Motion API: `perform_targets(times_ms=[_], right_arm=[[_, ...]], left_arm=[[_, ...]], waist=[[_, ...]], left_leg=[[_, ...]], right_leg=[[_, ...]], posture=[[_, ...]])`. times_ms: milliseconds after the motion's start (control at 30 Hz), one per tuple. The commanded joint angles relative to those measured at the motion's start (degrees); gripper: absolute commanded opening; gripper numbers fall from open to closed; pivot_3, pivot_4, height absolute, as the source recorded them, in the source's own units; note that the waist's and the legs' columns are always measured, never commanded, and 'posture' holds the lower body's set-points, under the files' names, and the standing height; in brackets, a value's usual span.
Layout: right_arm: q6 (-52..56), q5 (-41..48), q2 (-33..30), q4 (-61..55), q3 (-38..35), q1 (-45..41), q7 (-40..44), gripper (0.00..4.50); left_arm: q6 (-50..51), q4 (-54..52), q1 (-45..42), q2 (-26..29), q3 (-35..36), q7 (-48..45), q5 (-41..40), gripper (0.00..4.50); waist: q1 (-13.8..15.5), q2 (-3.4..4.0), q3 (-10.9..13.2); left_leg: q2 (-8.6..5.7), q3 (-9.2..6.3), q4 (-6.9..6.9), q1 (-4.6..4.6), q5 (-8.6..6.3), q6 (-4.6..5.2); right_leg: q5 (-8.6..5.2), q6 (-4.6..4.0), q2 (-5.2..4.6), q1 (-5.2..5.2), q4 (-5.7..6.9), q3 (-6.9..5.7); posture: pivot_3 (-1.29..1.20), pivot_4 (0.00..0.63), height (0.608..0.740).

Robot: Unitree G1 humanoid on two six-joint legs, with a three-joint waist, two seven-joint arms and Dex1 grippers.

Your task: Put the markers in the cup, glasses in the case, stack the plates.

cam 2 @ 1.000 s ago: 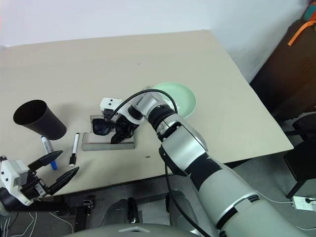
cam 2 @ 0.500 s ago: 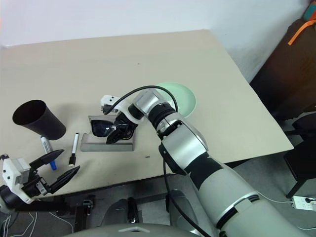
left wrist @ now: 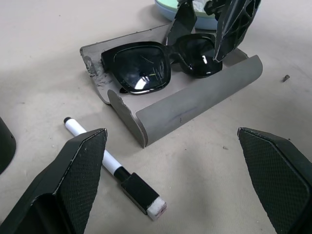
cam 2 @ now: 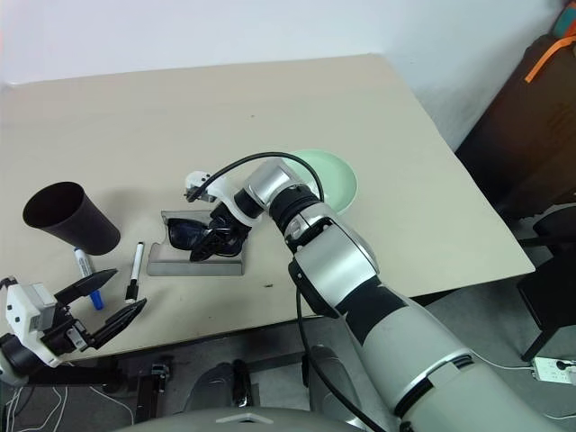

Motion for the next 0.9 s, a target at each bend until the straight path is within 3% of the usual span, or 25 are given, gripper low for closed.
perform_targets(times_ms=[33,467,900], right_arm=[[0.34,1.01,3.12,-2.45,0.21,-2.38,1.95,4.39],[-0.07,0.96,2.71,-14.92,8.70,3.23,9.14,4.39],[1.20,3.12,3.03,-13.71,7.32,1.94,2.17,4.39]], left_arm=[[-0.07,-1.84,0.26,0.47,-0.24,0.01,-0.44,4.50],[-0.91,0.12,-0.76,0.71,-0.93,-0.67,0.04,4.50],[-2.14,1.85,-1.48,0.61,-1.63,-0.87,0.47,4.50]], waist=[[0.00,-0.01,-0.01],[0.36,-0.04,0.00],[1.70,-0.06,0.00]], left_leg=[[0.00,0.00,0.00,0.00,0.00,0.00],[0.00,0.00,0.16,0.00,0.06,0.10],[0.08,-0.02,0.61,-0.01,0.00,0.02]], right_leg=[[0.03,0.06,0.00,0.00,0.00,-0.01],[0.05,0.12,0.07,0.01,0.15,-0.10],[-0.05,-0.06,0.11,0.07,0.35,-0.12]], posture=[[0.00,0.150,0.726],[0.00,0.150,0.726],[0.00,0.150,0.726]])
